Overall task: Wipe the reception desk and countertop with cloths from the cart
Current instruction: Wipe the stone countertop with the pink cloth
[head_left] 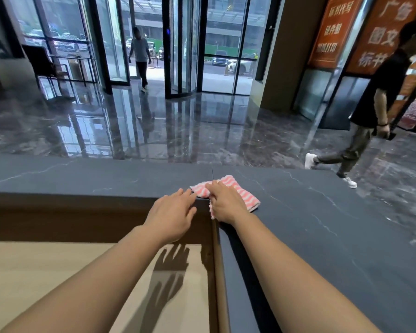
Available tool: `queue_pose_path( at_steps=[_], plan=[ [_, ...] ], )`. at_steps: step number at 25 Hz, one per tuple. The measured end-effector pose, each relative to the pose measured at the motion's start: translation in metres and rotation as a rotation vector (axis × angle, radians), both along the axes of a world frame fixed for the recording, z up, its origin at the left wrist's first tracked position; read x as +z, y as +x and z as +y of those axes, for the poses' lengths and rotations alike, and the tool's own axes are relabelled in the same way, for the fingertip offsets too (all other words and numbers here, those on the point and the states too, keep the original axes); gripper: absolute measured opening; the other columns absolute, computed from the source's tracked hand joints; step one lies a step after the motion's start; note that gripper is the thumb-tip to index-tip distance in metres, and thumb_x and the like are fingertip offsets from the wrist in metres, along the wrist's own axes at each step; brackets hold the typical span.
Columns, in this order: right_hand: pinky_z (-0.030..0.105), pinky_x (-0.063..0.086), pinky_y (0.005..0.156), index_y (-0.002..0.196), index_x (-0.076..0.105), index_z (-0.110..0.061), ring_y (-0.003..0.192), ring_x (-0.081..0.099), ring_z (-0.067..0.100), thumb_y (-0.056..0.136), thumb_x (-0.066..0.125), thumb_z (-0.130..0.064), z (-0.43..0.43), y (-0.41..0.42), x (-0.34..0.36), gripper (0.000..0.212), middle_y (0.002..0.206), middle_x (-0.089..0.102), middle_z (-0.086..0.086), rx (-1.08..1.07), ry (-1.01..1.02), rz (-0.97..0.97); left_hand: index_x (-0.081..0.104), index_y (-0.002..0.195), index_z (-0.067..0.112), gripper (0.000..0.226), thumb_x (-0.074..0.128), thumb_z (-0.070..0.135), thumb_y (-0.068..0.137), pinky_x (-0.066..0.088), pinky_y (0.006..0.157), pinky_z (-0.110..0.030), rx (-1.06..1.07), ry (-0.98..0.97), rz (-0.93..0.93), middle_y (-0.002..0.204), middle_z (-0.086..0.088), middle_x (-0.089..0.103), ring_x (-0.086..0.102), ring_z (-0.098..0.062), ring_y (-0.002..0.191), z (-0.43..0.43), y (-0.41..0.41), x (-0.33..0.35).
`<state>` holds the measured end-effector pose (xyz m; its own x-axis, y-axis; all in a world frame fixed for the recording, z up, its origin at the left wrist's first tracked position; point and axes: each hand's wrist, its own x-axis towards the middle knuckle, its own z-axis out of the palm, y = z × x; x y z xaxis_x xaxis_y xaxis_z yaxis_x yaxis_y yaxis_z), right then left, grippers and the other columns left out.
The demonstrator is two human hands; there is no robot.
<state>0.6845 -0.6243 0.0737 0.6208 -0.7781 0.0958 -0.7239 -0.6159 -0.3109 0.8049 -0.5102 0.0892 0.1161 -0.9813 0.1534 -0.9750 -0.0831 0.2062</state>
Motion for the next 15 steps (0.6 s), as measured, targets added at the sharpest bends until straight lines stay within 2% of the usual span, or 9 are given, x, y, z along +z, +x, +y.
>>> queue_pose_path(
  at_steps=[4,7,9,11,15],
  plan=[
    [0.033,0.034,0.079,0.095,0.049,-0.016,0.1,0.051,0.027,0.09,0.053,-0.009,0.013,-0.013,-0.007,0.009,0.107,0.052,0.004,0.057,-0.019,-0.013,0.043,0.14,0.024,0.039,0.037,0.032,0.102,0.032,0.111,-0.037,-0.01,-0.034,0.005,0.153,0.002,0.036,0.033,-0.017,0.14,0.006,-0.008,0.01],
    [0.038,0.039,0.092,0.104,0.054,-0.015,0.105,0.049,0.024,0.094,0.043,-0.012,0.022,-0.03,-0.013,0.015,0.112,0.052,0.003,0.115,-0.008,0.009,0.044,0.139,0.024,0.038,0.037,0.032,0.102,0.033,0.111,-0.038,-0.046,-0.015,0.031,0.152,0.002,0.037,0.031,-0.018,0.141,0.003,-0.02,0.012],
    [0.04,0.039,0.096,0.112,0.055,-0.016,0.108,0.048,0.023,0.095,0.041,-0.013,0.026,-0.039,-0.014,0.022,0.117,0.052,0.003,0.125,0.006,0.008,0.049,0.127,0.023,0.03,0.038,0.03,0.101,0.04,0.102,-0.038,-0.071,-0.028,0.046,0.138,0.003,0.05,0.041,-0.019,0.133,0.001,-0.028,0.009],
    [0.04,0.039,0.098,0.115,0.055,-0.016,0.109,0.048,0.023,0.095,0.042,-0.013,0.032,-0.044,-0.013,0.024,0.118,0.053,0.003,0.121,0.019,-0.004,0.052,0.115,0.022,0.021,0.039,0.028,0.1,0.042,0.095,-0.038,-0.075,-0.032,0.057,0.12,0.004,0.056,0.047,-0.02,0.124,0.002,-0.035,0.005],
    [0.042,0.037,0.1,0.117,0.057,-0.015,0.111,0.047,0.023,0.092,0.044,-0.008,0.03,-0.046,-0.013,0.029,0.119,0.054,0.004,0.136,0.002,0.013,0.053,0.113,0.022,0.022,0.037,0.028,0.1,0.04,0.098,-0.038,-0.043,-0.064,0.079,0.115,0.003,0.056,0.049,-0.019,0.121,0.006,-0.042,-0.002]
  ],
)
